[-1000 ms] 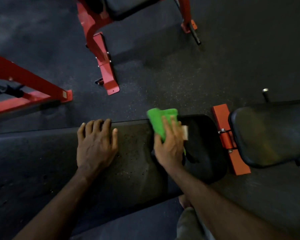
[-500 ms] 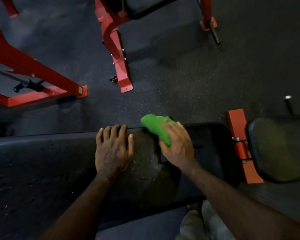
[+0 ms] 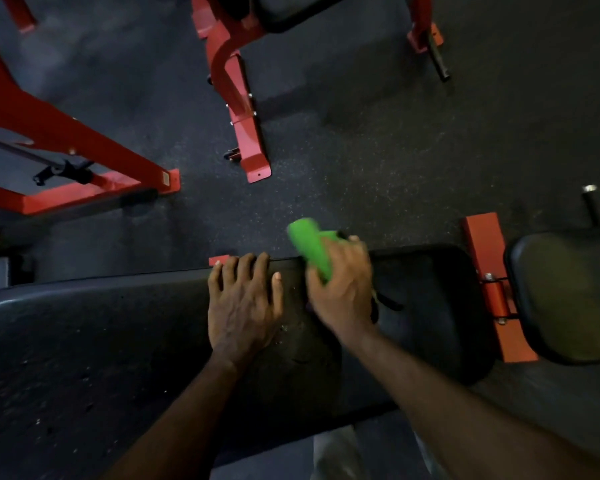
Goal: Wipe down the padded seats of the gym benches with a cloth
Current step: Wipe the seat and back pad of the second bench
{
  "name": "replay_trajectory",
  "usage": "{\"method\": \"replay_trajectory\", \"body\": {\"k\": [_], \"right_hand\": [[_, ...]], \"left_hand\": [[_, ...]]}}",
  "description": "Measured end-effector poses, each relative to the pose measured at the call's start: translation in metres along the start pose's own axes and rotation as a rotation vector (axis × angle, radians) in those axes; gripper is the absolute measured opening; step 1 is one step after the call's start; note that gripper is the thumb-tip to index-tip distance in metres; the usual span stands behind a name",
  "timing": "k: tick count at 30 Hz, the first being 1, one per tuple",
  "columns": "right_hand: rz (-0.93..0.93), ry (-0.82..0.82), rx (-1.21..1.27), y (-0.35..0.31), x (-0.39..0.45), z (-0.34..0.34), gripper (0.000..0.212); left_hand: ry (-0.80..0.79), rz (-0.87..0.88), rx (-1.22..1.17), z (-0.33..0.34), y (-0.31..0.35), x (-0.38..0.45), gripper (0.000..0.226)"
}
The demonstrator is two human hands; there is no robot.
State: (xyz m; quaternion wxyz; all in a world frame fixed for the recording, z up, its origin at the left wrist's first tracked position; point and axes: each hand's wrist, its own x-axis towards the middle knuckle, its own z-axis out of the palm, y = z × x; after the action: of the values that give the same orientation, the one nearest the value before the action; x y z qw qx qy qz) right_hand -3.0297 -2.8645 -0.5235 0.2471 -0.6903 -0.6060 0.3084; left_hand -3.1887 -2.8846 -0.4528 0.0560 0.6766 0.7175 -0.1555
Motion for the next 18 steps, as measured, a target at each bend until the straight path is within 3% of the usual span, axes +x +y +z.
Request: {"method": "replay_trajectory", "body": {"k": [2, 4, 7, 8, 9, 12, 14, 15, 18], "right_hand": [[-0.313, -0.117, 0.032, -0.001, -0.016, -0.001, 0.06], [-0.379, -0.125, 0.003, 0.029, 0.002, -0.012, 0.058], [0.19, 0.071, -0.014, 0.059, 0.034, -0.032, 0.047], [0.317, 0.129, -0.014, 0.059, 0.033, -0.03, 0.043], [0.311, 0.162, -0.011, 0.053, 0.028, -0.024, 0.042], [-0.144, 0.101, 0.06, 0.039, -0.008, -0.006, 0.05], [-0.32, 0.011, 0.01, 0.059, -0.01, -0.013, 0.054], [-0.261, 0.007, -0.032, 0.066, -0.007, -0.02, 0.054], [0.231, 0.184, -0.007, 0.056, 0.004, -0.02, 0.055]], "left_hand": [[-0.007, -0.001, 0.003, -0.003, 0.001, 0.0, 0.049], [-0.024, -0.011, -0.003, -0.002, 0.001, -0.001, 0.05], [-0.038, 0.015, -0.024, 0.0, -0.002, 0.0, 0.052], [-0.031, 0.03, -0.028, 0.001, -0.003, 0.001, 0.052], [-0.028, 0.038, -0.027, 0.001, -0.003, 0.002, 0.052], [-0.034, 0.058, -0.019, 0.001, -0.002, 0.002, 0.055], [-0.033, 0.073, -0.013, 0.0, 0.0, 0.002, 0.056], [-0.031, 0.089, -0.016, 0.0, -0.001, 0.002, 0.057], [-0.025, 0.131, -0.037, 0.001, -0.003, 0.002, 0.056]]}}
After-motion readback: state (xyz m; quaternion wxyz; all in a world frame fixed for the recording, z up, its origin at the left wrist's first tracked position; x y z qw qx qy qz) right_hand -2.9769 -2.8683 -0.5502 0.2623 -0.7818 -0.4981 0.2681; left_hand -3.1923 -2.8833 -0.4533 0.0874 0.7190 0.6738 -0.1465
